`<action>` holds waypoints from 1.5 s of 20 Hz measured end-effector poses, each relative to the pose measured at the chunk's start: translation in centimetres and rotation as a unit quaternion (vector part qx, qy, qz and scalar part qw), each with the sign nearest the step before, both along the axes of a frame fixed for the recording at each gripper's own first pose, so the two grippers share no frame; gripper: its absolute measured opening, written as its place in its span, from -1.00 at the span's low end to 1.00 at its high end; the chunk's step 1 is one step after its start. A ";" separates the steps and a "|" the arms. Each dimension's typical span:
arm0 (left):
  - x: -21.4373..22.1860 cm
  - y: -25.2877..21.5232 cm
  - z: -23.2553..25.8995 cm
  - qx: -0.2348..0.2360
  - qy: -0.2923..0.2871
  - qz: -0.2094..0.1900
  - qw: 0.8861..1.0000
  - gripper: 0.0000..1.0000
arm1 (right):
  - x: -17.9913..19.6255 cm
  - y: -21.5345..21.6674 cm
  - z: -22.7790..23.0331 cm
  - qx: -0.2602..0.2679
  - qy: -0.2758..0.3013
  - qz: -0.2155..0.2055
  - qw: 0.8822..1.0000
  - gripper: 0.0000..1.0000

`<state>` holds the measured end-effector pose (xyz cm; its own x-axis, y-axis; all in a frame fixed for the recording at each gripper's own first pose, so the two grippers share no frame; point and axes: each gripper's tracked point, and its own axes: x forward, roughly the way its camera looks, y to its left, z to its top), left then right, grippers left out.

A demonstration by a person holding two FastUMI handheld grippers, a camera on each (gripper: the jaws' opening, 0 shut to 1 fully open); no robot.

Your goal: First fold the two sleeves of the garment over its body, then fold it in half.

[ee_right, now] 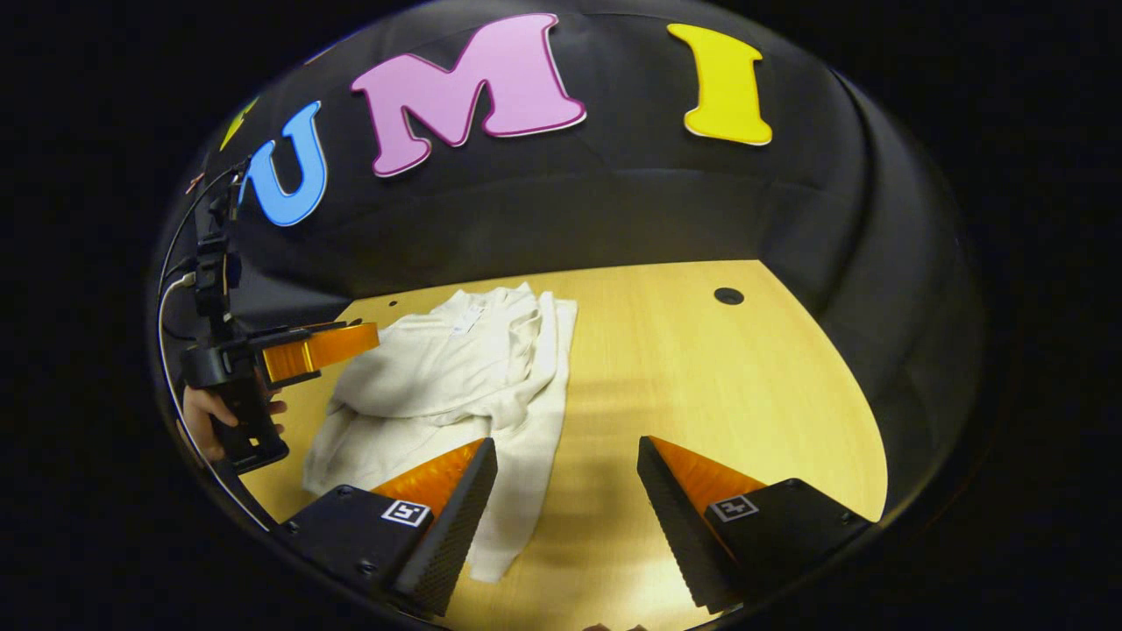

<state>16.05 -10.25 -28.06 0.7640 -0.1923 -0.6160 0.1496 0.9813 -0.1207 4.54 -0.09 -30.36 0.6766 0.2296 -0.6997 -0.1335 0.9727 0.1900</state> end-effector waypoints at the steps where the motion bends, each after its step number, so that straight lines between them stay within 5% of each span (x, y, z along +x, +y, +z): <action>1: -1.3 1.7 -0.2 0.008 0.007 0.007 1.000 0.94 | -0.5 1.0 -0.4 0.002 0.006 0.006 1.000 0.98; 14: -17.3 12.9 -9.6 0.043 0.152 0.097 0.983 0.94 | -6.1 5.3 -7.5 -0.016 0.090 0.033 0.995 0.99; 19: -18.9 13.1 -12.1 0.053 0.190 0.108 0.974 0.94 | -7.1 5.8 -9.7 -0.015 0.119 0.019 0.993 0.99; 26: -19.2 12.1 -13.2 0.037 0.189 0.083 0.978 0.96 | -7.8 6.2 -11.4 -0.044 0.123 0.019 0.991 0.96; 28: -19.2 11.4 -13.3 0.033 0.187 0.072 0.979 0.75 | -7.9 6.1 -11.4 -0.051 0.121 0.017 0.991 0.86; 29: -19.1 10.9 -13.2 0.035 0.184 0.065 0.980 0.70 | -7.6 6.1 -11.8 -0.053 0.120 0.018 0.991 0.51; 30: -19.1 10.4 -13.3 0.034 0.184 0.058 0.981 0.46 | -7.6 6.2 -11.7 -0.053 0.122 0.019 0.991 0.48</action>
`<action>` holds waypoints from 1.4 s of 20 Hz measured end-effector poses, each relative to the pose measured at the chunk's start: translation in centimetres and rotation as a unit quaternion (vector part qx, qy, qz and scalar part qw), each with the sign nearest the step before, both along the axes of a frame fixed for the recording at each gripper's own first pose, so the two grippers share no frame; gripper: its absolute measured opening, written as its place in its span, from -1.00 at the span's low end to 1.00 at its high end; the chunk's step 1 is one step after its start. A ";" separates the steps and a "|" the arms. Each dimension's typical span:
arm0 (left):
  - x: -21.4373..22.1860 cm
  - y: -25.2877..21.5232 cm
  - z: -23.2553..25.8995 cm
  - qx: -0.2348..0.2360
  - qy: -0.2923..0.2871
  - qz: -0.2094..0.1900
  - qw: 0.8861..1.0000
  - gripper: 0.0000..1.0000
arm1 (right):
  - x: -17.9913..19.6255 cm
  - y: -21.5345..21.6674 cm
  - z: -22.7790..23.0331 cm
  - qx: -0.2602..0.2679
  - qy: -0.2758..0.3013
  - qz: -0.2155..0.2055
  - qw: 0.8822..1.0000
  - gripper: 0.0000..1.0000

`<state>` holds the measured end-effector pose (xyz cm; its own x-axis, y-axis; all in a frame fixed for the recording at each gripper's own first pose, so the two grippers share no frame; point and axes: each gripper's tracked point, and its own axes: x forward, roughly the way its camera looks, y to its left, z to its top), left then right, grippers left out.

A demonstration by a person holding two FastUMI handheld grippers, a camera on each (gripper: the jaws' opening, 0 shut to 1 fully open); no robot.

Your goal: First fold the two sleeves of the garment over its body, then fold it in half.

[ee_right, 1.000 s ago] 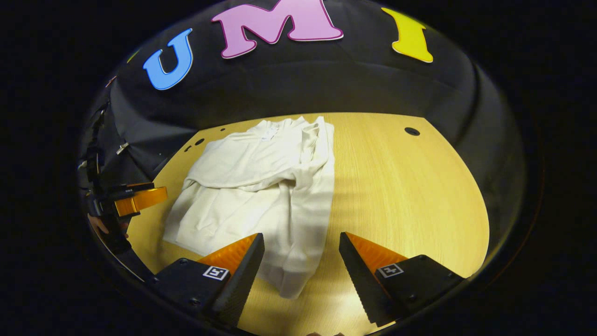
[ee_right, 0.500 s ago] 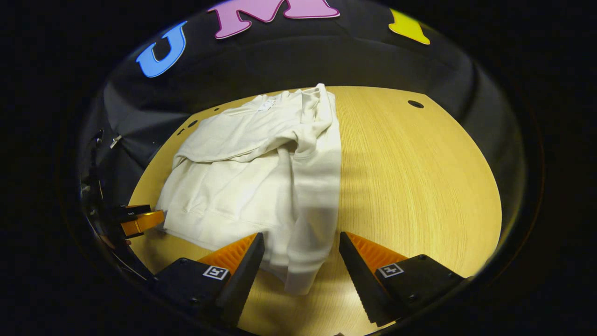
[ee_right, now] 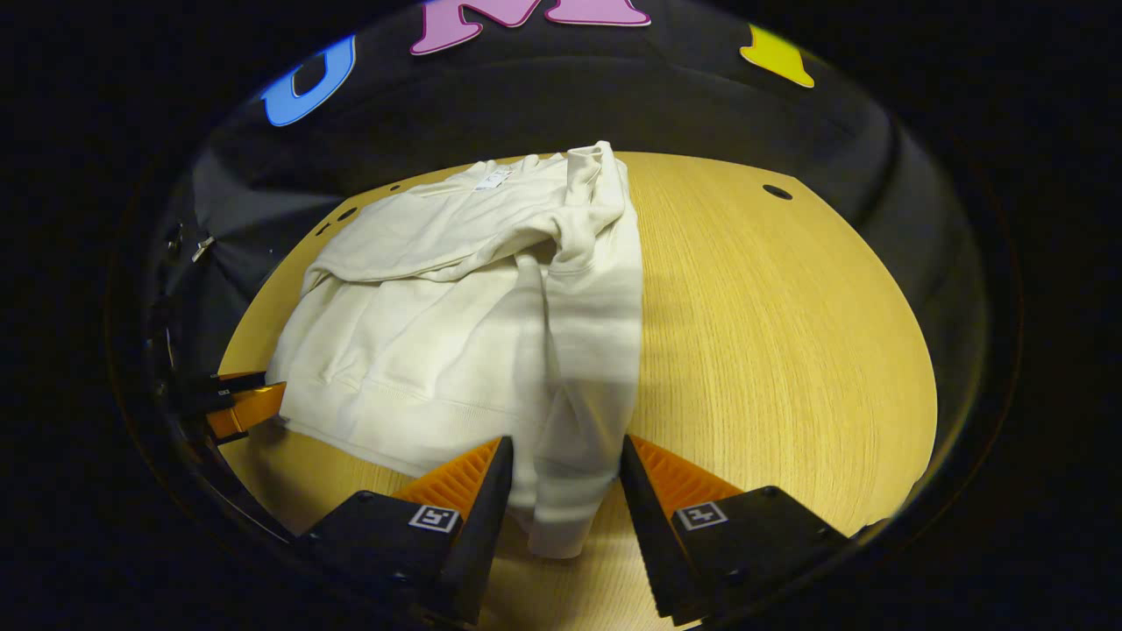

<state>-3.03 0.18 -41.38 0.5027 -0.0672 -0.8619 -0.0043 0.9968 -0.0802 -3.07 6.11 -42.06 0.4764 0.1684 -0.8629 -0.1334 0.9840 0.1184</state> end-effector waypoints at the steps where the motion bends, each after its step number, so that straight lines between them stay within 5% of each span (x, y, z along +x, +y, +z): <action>1: 0.1 -0.5 0.0 -0.004 -0.004 -0.005 1.000 0.31 | 0.1 0.1 -0.1 0.002 0.004 -0.001 1.000 0.19; 2: 0.1 -0.9 0.1 -0.006 -0.004 -0.007 1.000 0.00 | -0.1 0.4 0.0 0.013 0.012 0.001 1.000 0.12; 3: 0.2 -1.2 0.1 -0.009 -0.004 -0.009 1.000 -0.31 | 0.1 0.4 0.1 0.019 0.014 -0.002 1.000 -0.24; 8: 0.2 -2.2 0.5 -0.049 0.008 0.008 0.999 -0.83 | 0.3 1.0 0.4 0.057 0.035 -0.015 0.998 -0.75; 18: 6.4 -2.0 9.7 -0.099 -0.019 0.044 0.994 -0.86 | 5.3 3.3 7.8 0.123 0.021 -0.004 0.992 -0.82; 22: 10.9 -1.9 13.1 -0.135 -0.024 0.069 0.988 -0.86 | 11.0 4.0 10.4 0.134 -0.008 -0.001 0.991 -0.82; 28: 18.2 -0.3 15.6 -0.091 -0.054 0.025 0.994 -0.87 | 19.7 3.4 13.6 0.114 -0.068 0.002 0.991 -0.82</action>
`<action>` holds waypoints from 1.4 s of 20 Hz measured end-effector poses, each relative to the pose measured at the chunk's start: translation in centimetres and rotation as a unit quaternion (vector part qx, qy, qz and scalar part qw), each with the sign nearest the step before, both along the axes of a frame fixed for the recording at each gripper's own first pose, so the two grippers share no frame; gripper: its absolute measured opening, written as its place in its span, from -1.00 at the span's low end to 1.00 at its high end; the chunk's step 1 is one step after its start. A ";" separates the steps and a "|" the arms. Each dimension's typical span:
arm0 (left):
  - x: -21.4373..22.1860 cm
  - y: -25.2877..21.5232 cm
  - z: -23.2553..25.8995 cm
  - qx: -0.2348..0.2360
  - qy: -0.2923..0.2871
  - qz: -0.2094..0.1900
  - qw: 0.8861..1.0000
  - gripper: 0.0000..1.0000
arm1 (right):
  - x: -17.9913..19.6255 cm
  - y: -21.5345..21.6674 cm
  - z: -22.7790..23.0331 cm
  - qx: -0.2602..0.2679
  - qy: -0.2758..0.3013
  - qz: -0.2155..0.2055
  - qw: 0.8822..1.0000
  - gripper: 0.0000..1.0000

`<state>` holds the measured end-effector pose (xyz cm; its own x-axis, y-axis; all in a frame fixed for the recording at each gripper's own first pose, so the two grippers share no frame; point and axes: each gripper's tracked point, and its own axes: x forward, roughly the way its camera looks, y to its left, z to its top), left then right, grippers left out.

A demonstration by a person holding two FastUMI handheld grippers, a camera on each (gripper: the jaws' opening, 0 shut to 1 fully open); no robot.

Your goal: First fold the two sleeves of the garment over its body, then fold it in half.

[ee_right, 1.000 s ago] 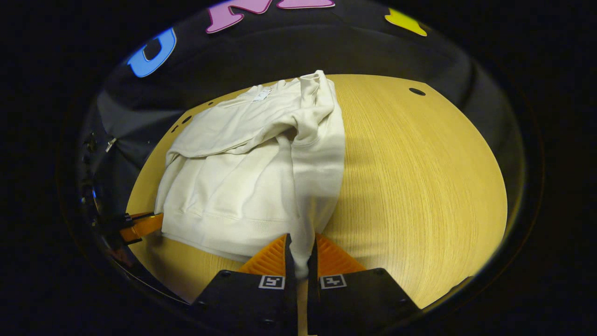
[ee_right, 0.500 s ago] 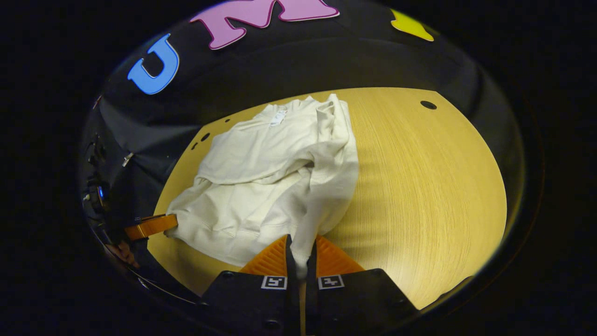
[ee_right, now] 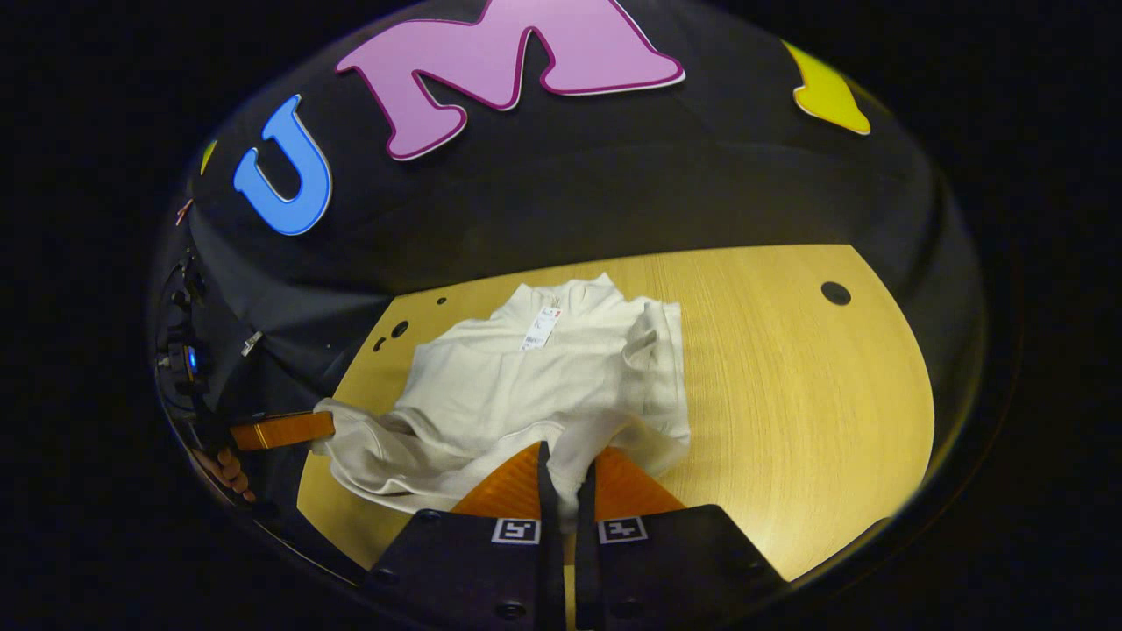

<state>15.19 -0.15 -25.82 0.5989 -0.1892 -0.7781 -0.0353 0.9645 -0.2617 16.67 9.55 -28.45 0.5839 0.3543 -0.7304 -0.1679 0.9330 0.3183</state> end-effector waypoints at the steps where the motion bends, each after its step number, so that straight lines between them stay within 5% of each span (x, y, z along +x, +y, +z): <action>1: 1.5 0.3 0.2 0.010 -0.007 -0.006 1.000 -0.87 | 1.3 0.2 0.2 -0.002 -0.007 0.000 1.000 -0.82; 7: 10.2 1.5 -0.4 0.055 -0.044 -0.033 0.997 -0.87 | 10.2 0.7 0.5 -0.039 -0.059 0.000 0.998 -0.83; 14: 18.8 5.3 -8.7 0.064 -0.031 -0.004 0.997 -0.75 | 18.7 1.2 -6.0 -0.071 -0.053 -0.040 0.995 -0.82; 18: 20.8 5.9 -11.9 0.086 -0.041 0.007 0.995 -0.16 | 19.7 1.7 -10.5 -0.087 -0.039 -0.044 0.994 -0.31; 23: 22.1 7.2 -8.8 0.141 -0.112 0.026 0.983 0.80 | 20.8 2.0 -8.3 -0.115 -0.120 -0.015 0.986 0.99; 24: 22.1 7.2 -7.6 0.150 -0.129 0.027 0.980 1.00 | 20.8 2.0 -7.8 -0.117 -0.136 -0.015 0.984 0.96; 28: 21.5 6.9 -2.2 0.182 -0.187 0.049 0.964 0.96 | 19.5 2.6 -5.0 -0.140 -0.181 0.003 0.974 0.97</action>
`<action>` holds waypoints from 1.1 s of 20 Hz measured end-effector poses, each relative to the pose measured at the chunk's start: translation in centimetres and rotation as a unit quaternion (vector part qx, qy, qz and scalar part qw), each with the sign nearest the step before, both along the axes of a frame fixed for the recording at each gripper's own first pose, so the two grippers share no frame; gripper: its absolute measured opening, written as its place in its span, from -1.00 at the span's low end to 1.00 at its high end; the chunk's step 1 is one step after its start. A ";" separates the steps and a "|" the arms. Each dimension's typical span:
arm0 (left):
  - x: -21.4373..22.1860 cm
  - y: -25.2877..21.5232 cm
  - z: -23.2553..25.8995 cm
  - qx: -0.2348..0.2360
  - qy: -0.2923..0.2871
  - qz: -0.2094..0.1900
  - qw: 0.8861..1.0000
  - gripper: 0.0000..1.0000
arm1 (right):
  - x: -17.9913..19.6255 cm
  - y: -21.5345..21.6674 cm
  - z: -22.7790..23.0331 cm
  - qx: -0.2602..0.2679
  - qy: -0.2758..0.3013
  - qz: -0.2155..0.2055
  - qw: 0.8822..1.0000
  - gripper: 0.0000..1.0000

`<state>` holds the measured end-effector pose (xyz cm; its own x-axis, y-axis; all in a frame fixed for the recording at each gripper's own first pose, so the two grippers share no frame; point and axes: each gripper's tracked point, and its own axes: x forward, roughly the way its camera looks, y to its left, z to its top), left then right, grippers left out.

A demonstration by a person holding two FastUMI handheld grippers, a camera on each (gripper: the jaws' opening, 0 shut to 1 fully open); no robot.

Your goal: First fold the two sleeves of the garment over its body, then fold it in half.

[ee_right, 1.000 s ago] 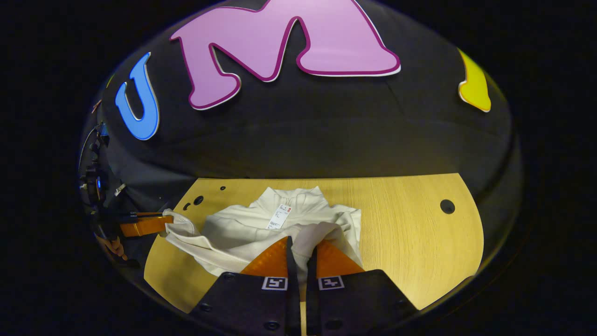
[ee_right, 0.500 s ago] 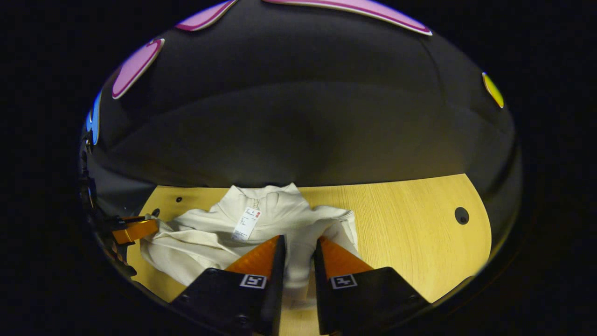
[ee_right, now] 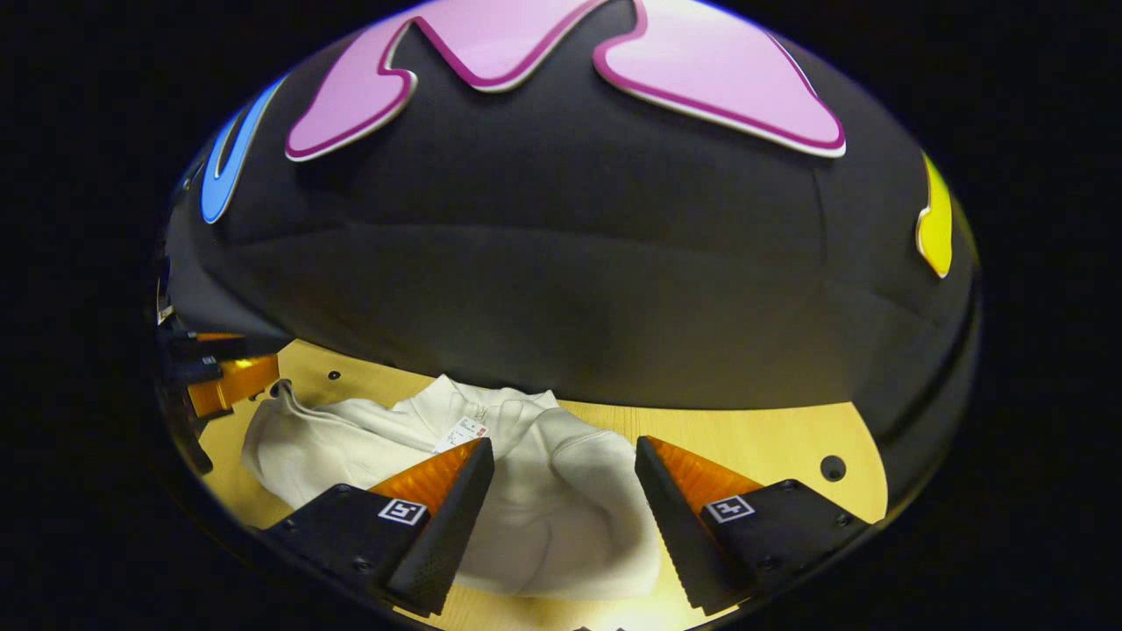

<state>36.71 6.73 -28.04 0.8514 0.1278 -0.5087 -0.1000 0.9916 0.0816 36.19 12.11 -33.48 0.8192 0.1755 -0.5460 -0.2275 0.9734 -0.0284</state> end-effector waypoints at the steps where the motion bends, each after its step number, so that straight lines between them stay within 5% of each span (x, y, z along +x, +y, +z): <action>1: -0.6 -0.2 1.5 0.000 -0.015 0.001 1.000 0.96 | -0.6 0.0 0.7 -0.004 -0.009 0.008 1.000 0.97; 6: -5.9 -2.2 10.3 0.002 -0.091 0.000 0.996 0.96 | -7.3 -0.7 6.4 0.016 -0.030 0.038 0.999 0.97; 16: -24.3 -7.5 26.2 -0.018 -0.200 -0.044 0.979 0.95 | -20.9 -5.6 24.6 0.053 -0.153 -0.016 0.987 0.97; 22: -34.4 -9.9 30.4 -0.032 -0.231 -0.078 0.969 0.95 | -31.0 -6.3 31.3 0.034 -0.204 -0.006 0.978 0.96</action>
